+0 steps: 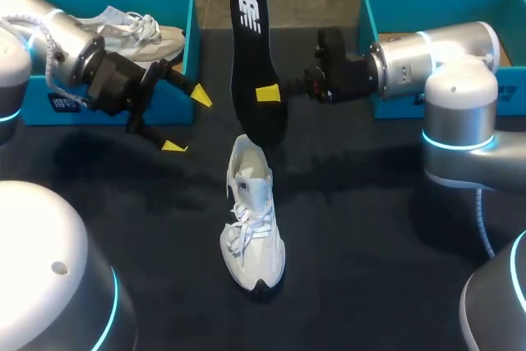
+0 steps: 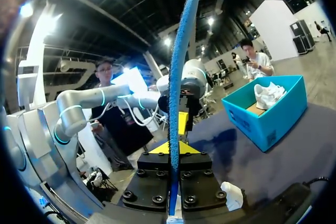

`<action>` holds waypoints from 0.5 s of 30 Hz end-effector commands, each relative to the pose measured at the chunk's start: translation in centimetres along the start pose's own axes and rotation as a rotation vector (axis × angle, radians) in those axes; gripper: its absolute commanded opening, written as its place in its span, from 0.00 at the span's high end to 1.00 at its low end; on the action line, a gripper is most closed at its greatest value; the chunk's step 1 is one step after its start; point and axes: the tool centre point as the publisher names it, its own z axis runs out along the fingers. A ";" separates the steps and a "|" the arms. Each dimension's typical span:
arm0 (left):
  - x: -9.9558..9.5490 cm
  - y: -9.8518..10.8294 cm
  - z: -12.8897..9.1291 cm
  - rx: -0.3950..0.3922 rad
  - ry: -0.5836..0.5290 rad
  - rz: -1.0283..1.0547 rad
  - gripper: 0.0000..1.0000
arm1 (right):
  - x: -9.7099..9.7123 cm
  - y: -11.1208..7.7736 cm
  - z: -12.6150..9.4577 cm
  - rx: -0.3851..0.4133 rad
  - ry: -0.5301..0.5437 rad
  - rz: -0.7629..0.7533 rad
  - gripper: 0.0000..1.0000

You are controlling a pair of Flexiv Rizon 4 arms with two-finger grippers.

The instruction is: Take the shoe out of the shoebox, open the shoe tongue, remove and reinsert the insole, then place the shoe into the shoebox

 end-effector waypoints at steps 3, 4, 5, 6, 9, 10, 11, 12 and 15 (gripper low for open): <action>-0.1 -0.1 -0.3 0.003 -0.024 -0.028 0.00 | -0.1 0.0 0.2 0.000 -0.001 0.000 1.00; 0.0 -0.1 -0.6 -0.009 -0.004 -0.051 0.00 | -0.1 0.0 0.2 0.000 -0.001 0.000 1.00; 0.1 -0.1 -0.9 -0.030 -0.012 -0.073 0.00 | -0.1 0.0 0.2 0.000 -0.001 0.000 1.00; 0.2 0.0 -1.3 -0.022 -0.025 -0.115 0.00 | -0.1 0.0 0.2 0.000 -0.001 0.000 1.00; 0.6 0.0 -1.9 -0.056 -0.034 -0.161 0.00 | -0.1 0.0 0.2 0.000 -0.001 0.000 1.00; 0.8 0.1 -2.1 -0.068 -0.040 -0.176 0.00 | -0.2 0.1 0.4 0.002 0.003 -0.002 1.00; 1.0 0.1 -2.2 -0.070 -0.044 -0.186 0.00 | -0.4 0.2 0.5 0.006 0.002 -0.007 1.00; 1.2 0.2 -2.3 -0.080 -0.050 -0.215 0.00 | -0.6 0.3 0.6 0.010 0.003 -0.008 1.00; 1.9 0.3 -2.4 -0.095 -0.056 -0.251 0.00 | -1.0 0.4 0.8 0.017 0.004 -0.034 1.00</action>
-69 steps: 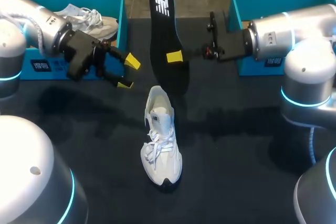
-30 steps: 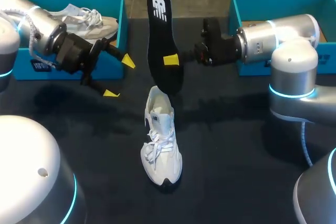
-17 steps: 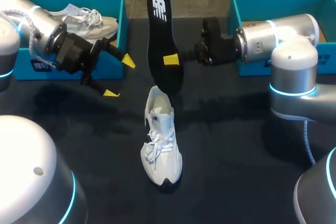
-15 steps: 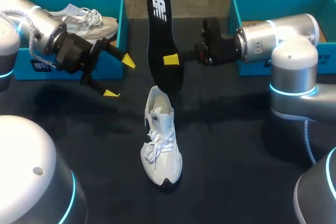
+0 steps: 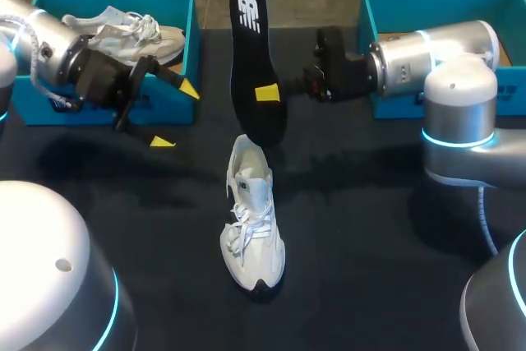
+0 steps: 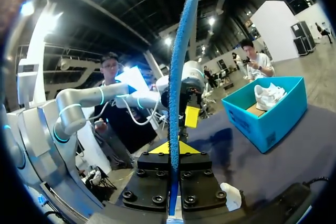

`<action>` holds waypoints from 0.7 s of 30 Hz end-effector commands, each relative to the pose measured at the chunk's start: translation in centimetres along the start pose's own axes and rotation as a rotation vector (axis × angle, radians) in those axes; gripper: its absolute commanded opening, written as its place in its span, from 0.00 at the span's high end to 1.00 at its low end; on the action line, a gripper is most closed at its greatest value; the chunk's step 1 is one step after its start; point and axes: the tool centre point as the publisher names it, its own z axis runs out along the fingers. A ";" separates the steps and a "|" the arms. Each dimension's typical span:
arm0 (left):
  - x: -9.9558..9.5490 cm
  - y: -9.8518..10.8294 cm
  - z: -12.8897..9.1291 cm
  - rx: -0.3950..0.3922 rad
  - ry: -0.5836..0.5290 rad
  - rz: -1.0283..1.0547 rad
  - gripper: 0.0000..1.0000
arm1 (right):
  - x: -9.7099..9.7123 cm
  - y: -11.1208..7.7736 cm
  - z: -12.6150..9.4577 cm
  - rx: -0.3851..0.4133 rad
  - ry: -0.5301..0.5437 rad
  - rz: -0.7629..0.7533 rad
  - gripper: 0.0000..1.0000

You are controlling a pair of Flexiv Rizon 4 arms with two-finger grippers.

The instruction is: Take the shoe out of the shoebox, open the shoe tongue, remove and reinsert the insole, then place the shoe into the shoebox

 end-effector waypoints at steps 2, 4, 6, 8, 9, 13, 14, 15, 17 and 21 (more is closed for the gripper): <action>1.4 0.0 -0.2 -0.038 -0.034 -0.053 0.00 | -1.0 0.2 0.9 0.010 0.003 -0.026 1.00; 1.8 0.5 -0.2 -0.061 -0.033 -0.095 0.00 | -1.4 0.0 1.1 0.012 0.006 -0.037 1.00; 2.0 0.7 -0.2 -0.068 -0.051 -0.114 0.00 | -1.7 -0.4 1.3 0.004 0.002 -0.044 1.00; 2.1 0.8 -0.3 -0.077 -0.063 -0.139 0.00 | -1.9 -0.6 1.6 -0.004 0.001 -0.040 1.00; 2.2 0.8 -0.3 -0.085 -0.065 -0.154 0.00 | -2.0 -0.8 1.7 -0.006 0.001 -0.039 1.00; 2.4 1.1 -0.4 -0.099 -0.069 -0.213 0.00 | -2.5 -1.5 2.2 -0.012 0.002 -0.033 1.00; 2.6 1.2 -0.5 -0.112 -0.063 -0.243 0.00 | -2.6 -1.6 2.3 -0.014 0.004 -0.033 1.00; 2.6 1.3 -0.5 -0.113 -0.059 -0.254 0.00 | -2.7 -1.8 2.4 -0.015 0.004 -0.033 1.00; 2.7 1.5 -0.4 -0.123 -0.057 -0.280 0.00 | -2.9 -2.2 2.7 -0.017 0.010 -0.030 1.00; 2.9 1.9 -0.2 -0.138 -0.080 -0.351 0.00 | -3.4 -3.2 3.1 -0.017 0.018 -0.024 1.00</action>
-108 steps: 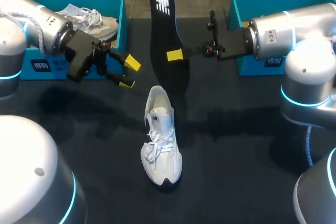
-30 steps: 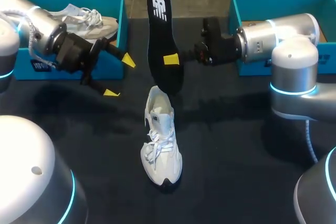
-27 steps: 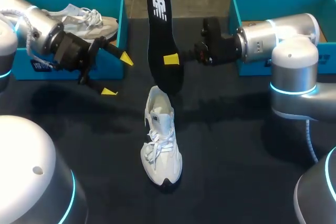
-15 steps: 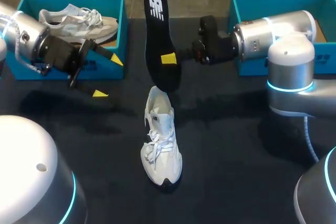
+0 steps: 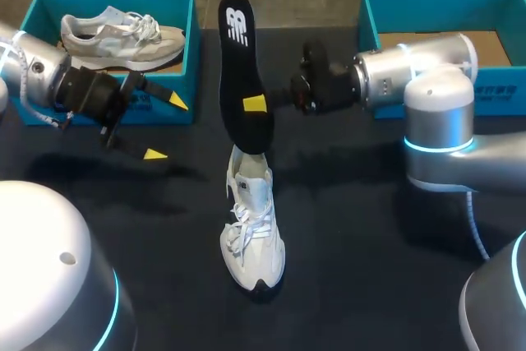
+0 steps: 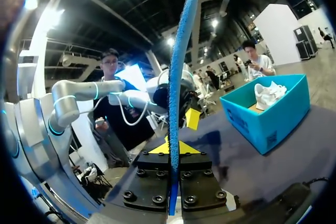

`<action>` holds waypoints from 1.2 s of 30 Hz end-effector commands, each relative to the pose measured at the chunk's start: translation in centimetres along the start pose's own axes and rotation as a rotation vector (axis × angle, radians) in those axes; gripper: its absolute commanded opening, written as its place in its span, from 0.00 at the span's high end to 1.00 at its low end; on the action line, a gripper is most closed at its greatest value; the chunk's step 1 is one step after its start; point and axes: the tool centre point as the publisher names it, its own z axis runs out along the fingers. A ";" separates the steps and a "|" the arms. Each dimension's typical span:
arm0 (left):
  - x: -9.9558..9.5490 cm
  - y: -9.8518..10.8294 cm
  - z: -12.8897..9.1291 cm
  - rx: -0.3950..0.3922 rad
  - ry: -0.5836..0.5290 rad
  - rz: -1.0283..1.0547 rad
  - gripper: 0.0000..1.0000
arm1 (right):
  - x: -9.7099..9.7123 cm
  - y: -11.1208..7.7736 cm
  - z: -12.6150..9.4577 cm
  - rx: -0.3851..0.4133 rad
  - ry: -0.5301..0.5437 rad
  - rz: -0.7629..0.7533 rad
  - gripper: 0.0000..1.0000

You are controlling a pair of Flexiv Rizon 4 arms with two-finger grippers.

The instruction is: Take the shoe out of the shoebox, open the shoe tongue, remove and reinsert the insole, then place the shoe into the shoebox

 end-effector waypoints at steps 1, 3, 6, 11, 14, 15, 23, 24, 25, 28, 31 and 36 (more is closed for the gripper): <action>0.1 0.3 0.5 -0.035 -0.002 -0.070 0.00 | -1.0 -1.1 0.8 -0.008 0.014 0.005 1.00; 0.3 0.5 0.9 -0.043 0.000 -0.112 0.00 | -1.2 -1.4 1.0 -0.011 0.021 0.009 1.00; 0.5 0.7 1.6 -0.068 0.015 -0.175 0.00 | -1.3 -1.6 1.1 -0.008 0.028 0.014 1.00; 0.3 0.9 2.4 -0.105 0.041 -0.223 0.00 | -1.7 -2.4 1.0 0.002 0.027 0.028 1.00; 0.0 1.2 2.8 -0.130 0.051 -0.230 0.00 | -1.9 -2.7 0.9 0.015 0.023 0.040 1.00; -0.1 1.3 2.9 -0.128 0.055 -0.244 0.00 | -2.0 -2.8 0.8 0.016 0.022 0.043 1.00; -0.6 0.5 3.7 -0.178 0.101 -0.290 0.00 | -2.3 -2.7 0.2 0.023 0.017 0.047 1.00; -0.6 0.4 3.7 -0.186 0.104 -0.287 0.00 | -2.4 -2.7 0.2 0.024 0.016 0.049 1.00; -0.7 0.3 3.8 -0.191 0.105 -0.290 0.00 | -2.5 -2.8 0.2 0.024 0.016 0.049 1.00; -0.8 0.2 4.3 -0.196 0.110 -0.291 0.00 | -2.7 -3.0 0.2 0.024 0.011 0.053 1.00; -0.8 0.4 4.9 -0.188 0.112 -0.302 0.00 | -2.7 -3.1 0.3 0.020 0.004 0.054 1.00; -0.5 0.4 5.2 -0.181 0.111 -0.314 0.00 | -2.4 -2.9 0.9 0.034 0.006 0.053 1.00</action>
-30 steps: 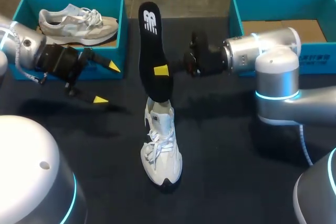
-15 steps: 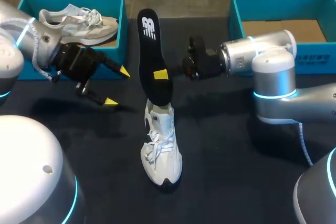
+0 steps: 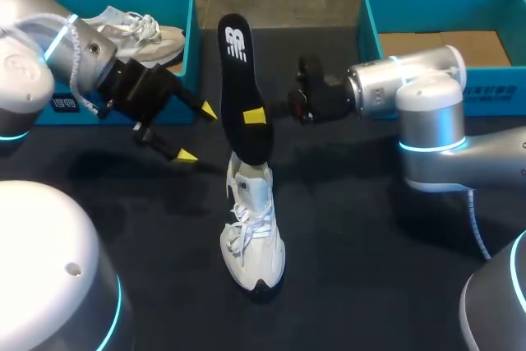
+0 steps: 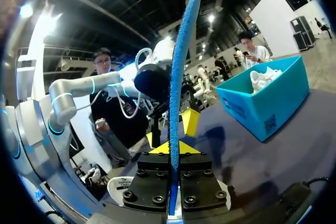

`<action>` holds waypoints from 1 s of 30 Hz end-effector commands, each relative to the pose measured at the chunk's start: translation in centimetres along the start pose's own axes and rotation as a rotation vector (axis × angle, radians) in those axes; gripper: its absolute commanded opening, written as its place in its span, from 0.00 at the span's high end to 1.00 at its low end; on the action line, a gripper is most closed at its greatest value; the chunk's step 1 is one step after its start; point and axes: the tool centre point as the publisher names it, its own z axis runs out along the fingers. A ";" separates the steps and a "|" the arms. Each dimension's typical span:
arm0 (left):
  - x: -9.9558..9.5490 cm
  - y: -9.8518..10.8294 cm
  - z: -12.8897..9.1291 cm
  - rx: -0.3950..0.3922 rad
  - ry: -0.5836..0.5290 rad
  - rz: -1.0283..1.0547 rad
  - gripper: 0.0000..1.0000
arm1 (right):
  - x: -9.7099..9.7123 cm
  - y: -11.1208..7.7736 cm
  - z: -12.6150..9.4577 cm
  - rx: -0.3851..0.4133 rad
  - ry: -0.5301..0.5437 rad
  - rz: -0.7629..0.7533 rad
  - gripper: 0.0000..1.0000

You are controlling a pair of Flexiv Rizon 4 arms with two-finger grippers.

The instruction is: Take the shoe out of the shoebox, open the shoe tongue, remove and reinsert the insole, then place the shoe into the shoebox

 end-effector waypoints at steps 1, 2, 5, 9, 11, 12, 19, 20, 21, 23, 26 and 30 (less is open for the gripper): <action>0.0 0.3 0.4 0.001 0.000 -0.004 0.00 | 0.1 0.1 0.7 0.007 -0.004 0.000 1.00; 0.0 0.3 0.4 0.001 0.001 -0.005 0.00 | 0.1 0.1 0.9 0.007 -0.002 0.000 1.00; 0.1 0.3 0.5 0.006 0.003 -0.008 0.00 | 0.1 -0.3 1.3 -0.003 0.003 0.004 1.00; 0.3 0.4 0.4 0.003 0.007 -0.013 0.00 | 0.0 -1.0 1.8 -0.022 -0.009 0.022 1.00; 0.4 0.4 0.3 0.003 0.006 -0.015 0.00 | -0.1 -1.4 1.9 -0.035 -0.017 0.021 1.00; 0.4 0.4 0.3 0.003 0.006 -0.015 0.00 | 0.0 -1.6 2.0 -0.035 -0.019 0.021 1.00; 0.7 0.7 0.0 0.003 0.004 -0.023 0.00 | 0.2 -2.5 2.0 -0.045 -0.034 0.020 1.00; 0.8 0.7 0.0 0.002 0.005 -0.025 0.00 | 0.2 -2.6 2.0 -0.045 -0.035 0.022 1.00; 0.8 0.8 0.0 0.005 0.003 -0.027 0.00 | 0.3 -2.7 1.9 -0.046 -0.036 0.023 1.00; 0.9 0.8 -0.2 0.007 0.003 -0.030 0.00 | 0.3 -2.8 1.8 -0.045 -0.041 0.027 1.00; 1.0 1.0 -0.2 0.011 0.002 -0.037 0.00 | 0.3 -2.9 1.8 -0.043 -0.045 0.034 1.00; 1.1 1.1 -0.2 0.011 0.005 -0.042 0.00 | 0.1 -3.1 1.8 -0.035 -0.048 0.042 1.00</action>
